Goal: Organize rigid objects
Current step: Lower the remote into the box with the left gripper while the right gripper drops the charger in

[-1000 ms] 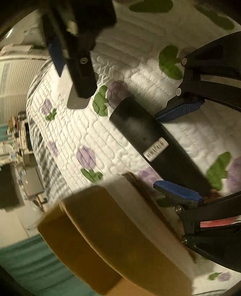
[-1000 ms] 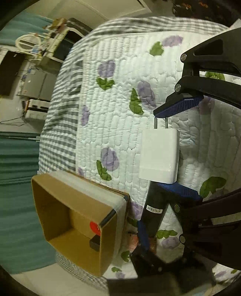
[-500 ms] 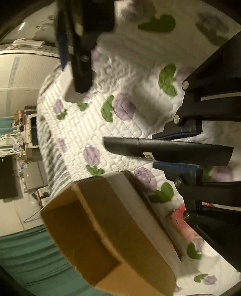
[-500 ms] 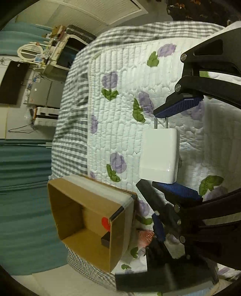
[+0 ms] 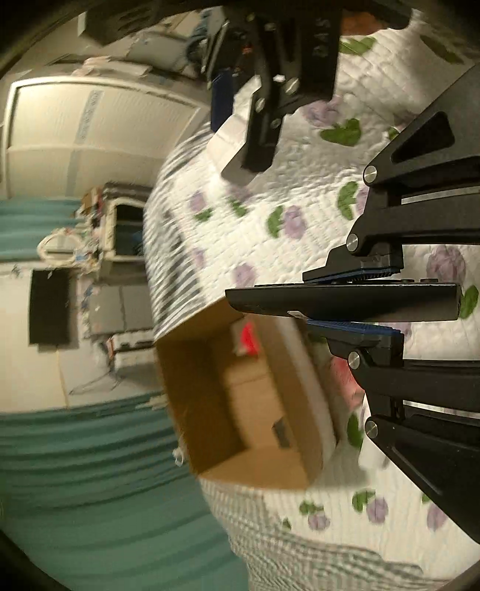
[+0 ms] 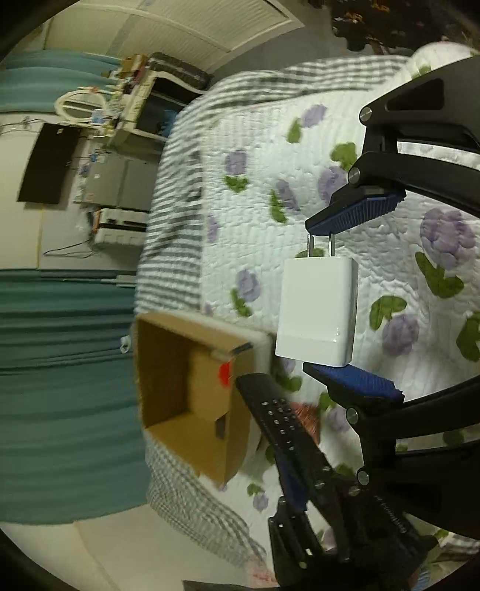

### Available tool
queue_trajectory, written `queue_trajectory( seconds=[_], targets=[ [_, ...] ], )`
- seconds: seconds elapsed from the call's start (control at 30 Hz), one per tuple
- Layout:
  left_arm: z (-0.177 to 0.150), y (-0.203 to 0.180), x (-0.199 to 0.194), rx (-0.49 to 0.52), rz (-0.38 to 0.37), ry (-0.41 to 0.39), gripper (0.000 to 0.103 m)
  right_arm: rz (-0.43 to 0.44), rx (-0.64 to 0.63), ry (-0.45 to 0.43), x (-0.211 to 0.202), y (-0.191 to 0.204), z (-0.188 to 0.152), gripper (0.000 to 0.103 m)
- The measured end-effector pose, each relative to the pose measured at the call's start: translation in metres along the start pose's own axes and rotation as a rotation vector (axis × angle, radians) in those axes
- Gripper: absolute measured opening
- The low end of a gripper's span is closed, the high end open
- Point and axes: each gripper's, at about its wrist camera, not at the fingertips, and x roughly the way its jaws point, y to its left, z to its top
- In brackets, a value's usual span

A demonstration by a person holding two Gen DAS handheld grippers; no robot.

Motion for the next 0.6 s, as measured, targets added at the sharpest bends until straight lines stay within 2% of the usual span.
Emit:
queue_trajectory(
  seconds=[0.17,0.3,0.43,0.6],
  targets=[
    [0.026,0.031,-0.033,-0.062,0.072,-0.077,0.019,0.007,-0.055,-0.089,-0.03,0.023,0.03,0.068],
    [0.047,0.06,-0.044,-0.108,0.117,-0.111,0.019,0.03,-0.074,-0.14,-0.036,0.037,0.055,0.068],
    [0.061,0.083,-0.035,-0.129,0.158,-0.122,0.019,0.059,-0.084,-0.172,-0.024,0.05,0.083,0.068],
    [0.074,0.108,0.005,-0.15,0.174,-0.092,0.019,0.083,-0.083,-0.179,0.016,0.061,0.116,0.068]
  ],
)
